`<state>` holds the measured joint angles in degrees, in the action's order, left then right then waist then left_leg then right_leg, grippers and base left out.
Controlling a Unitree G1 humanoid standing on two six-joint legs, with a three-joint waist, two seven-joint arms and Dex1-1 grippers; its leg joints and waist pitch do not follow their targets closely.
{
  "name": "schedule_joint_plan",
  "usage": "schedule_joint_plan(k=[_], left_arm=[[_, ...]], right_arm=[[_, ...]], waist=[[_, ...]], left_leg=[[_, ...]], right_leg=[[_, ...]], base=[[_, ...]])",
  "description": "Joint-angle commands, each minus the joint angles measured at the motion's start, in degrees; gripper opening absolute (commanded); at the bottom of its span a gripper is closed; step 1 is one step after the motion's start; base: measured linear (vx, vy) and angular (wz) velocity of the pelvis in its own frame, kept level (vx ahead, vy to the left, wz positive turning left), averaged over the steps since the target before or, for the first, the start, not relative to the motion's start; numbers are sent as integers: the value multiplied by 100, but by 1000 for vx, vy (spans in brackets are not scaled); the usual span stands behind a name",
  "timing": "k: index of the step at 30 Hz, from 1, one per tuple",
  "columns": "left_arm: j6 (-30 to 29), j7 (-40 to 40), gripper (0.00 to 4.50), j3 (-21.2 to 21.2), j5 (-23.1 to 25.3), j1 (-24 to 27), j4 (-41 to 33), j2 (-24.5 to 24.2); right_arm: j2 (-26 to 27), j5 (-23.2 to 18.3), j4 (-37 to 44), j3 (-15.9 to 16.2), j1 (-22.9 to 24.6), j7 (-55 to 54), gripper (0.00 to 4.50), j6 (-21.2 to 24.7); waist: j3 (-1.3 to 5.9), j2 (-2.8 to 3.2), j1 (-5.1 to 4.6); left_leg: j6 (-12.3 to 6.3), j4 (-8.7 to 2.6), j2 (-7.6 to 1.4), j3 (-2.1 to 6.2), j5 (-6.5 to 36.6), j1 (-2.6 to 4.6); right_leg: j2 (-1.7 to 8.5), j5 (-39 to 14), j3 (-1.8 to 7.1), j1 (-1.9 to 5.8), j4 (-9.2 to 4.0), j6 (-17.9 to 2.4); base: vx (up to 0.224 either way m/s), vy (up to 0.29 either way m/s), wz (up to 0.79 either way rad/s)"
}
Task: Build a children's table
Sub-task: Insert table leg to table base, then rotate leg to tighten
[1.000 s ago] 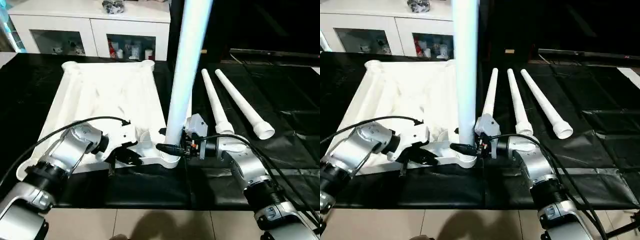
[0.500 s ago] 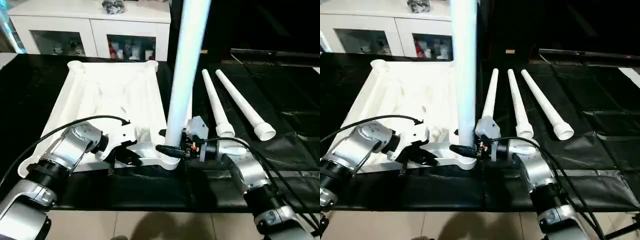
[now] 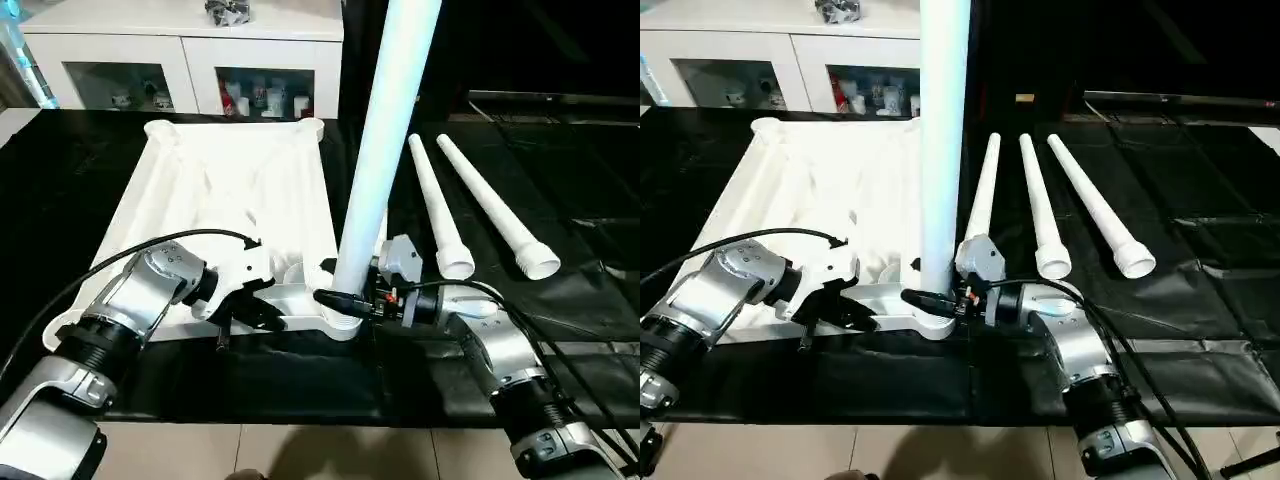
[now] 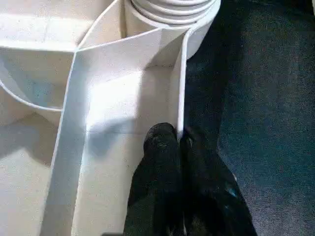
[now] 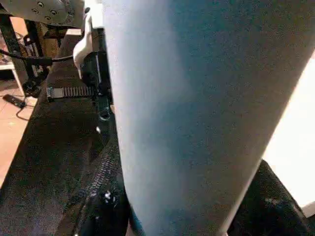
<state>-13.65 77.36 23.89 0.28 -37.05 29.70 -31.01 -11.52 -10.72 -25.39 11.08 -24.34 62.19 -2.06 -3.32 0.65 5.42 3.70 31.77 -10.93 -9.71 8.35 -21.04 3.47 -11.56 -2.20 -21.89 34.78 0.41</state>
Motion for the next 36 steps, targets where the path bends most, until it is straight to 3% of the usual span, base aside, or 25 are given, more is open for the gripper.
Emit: schedule_joint_plan(k=[1, 10, 11, 16, 17, 18, 19, 21, 22, 23, 24, 25, 26, 27, 32, 36], left_arm=[[-19, -128, 0, -111, -29, -176, -18, 180], [-330, -281, 0, -291, -178, -62, -95, 218], [-584, -455, 0, -443, -291, 8, -194, 274], [-1654, -1663, 0, -1142, -556, 394, -845, 646], [-1654, -1663, 0, -1142, -556, 394, -845, 646], [-2181, -2107, 0, -1368, -547, 660, -1383, 789], [-2423, -2265, 0, -1471, -544, 768, -1618, 863], [-2846, -2572, 0, -1676, -524, 957, -2050, 1052], [-2963, -2649, 0, -1708, -490, 1021, -2205, 1121], [-3069, -2719, 0, -1737, -458, 1079, -2346, 1183], [-3410, -2980, 0, -1786, -336, 1264, -2815, 1433], [-3410, -2980, 0, -1786, -336, 1264, -2815, 1433], [-3597, -3148, 0, -1741, -282, 1354, -3036, 1619], [-3705, -3334, 0, -1654, -333, 1398, -3125, 1679], [-3712, -3607, 0, -1558, -332, 1413, -3064, 1732], [-3881, -3778, 0, -1593, -294, 1398, -3165, 1823]], right_arm=[[55, 238, -295, 456, 320, 183, 193, 197], [201, 262, -427, 366, 187, -124, 193, 239], [331, 322, -603, 249, 93, -518, 193, 233], [953, 495, -1551, -225, -438, -2293, 193, 219], [953, 495, -1551, -225, -438, -2293, 193, 219], [1223, 453, -2009, -427, -739, -2964, 193, 207], [1313, 460, -2196, -480, -867, -3217, 193, 185], [1469, 405, -2493, -595, -1075, -3593, 193, 204], [1503, 406, -2570, -612, -1131, -3692, 193, 210], [1534, 407, -2641, -629, -1182, -3781, 193, 216], [1643, 426, -2891, -678, -1353, -4048, 193, 239], [1643, 426, -2891, -678, -1353, -4048, 193, 239], [1713, 456, -3017, -688, -1437, -4121, 193, 247], [1775, 516, -3123, -702, -1494, -4116, 193, 212], [1829, 594, -3214, -662, -1509, -4028, 193, 225], [1879, 674, -3427, -604, -1582, -4080, 193, 198]], waist=[[192, 73, -48], [189, 69, -54], [198, 39, -77], [192, 34, -237], [204, 42, -256], [218, -4, -304], [213, 15, -355], [240, -27, -391], [235, -85, -397], [249, -62, -396], [240, -91, -418], [236, -74, -434], [252, -161, -456], [261, -120, -443], [246, -166, -451], [230, -156, -457]], left_leg=[[214, -464, -243, 112, 2878, 145], [241, -478, -249, 120, 2925, 145], [265, -479, -249, 118, 2911, 136], [371, -492, -220, 161, 2887, 70], [372, -485, -223, 168, 2855, 61], [363, -489, -236, 162, 2726, 24], [323, -486, -214, 145, 2640, 10], [185, -441, -196, 97, 2256, -19], [126, -434, -186, 77, 2184, -28], [118, -421, -200, 78, 2126, -16], [75, -416, -202, 54, 2054, -18], [61, -421, -199, 65, 1937, -42], [32, -400, -195, 37, 1903, -32], [13, -392, -204, 46, 1780, -31], [-17, -389, -194, 29, 1906, -11], [70, -396, -190, 47, 2150, 7]], right_leg=[[444, -2501, 274, 22, -581, -1063], [459, -2705, 281, -1, -600, -1011], [469, -2744, 281, -1, -594, -1018], [480, -3036, 236, 14, -586, -966], [480, -2957, 235, 19, -572, -963], [477, -2709, 246, 38, -528, -1005], [447, -2581, 234, 31, -548, -1037], [431, -2093, 246, 56, -527, -1110], [413, -2078, 240, 51, -551, -1085], [423, -1979, 244, 57, -517, -1115], [404, -1888, 241, 51, -532, -1120], [397, -1759, 225, 79, -515, -1131], [381, -1732, 226, 71, -523, -1111], [398, -1566, 230, 87, -487, -1138], [360, -1573, 225, 64, -509, -1096], [370, -1984, 223, 43, -538, -1003]], base=[[0, 0, 0], [0, 0, 0], [0, 0, 0], [0, 0, 0], [0, 0, 0], [0, 0, 0], [0, 0, 0], [0, 0, 0], [0, 0, 0], [0, 0, 0], [0, 0, 0], [0, 0, 0], [0, 0, 0], [0, 0, 0], [0, 0, 0], [0, 0, 0]])
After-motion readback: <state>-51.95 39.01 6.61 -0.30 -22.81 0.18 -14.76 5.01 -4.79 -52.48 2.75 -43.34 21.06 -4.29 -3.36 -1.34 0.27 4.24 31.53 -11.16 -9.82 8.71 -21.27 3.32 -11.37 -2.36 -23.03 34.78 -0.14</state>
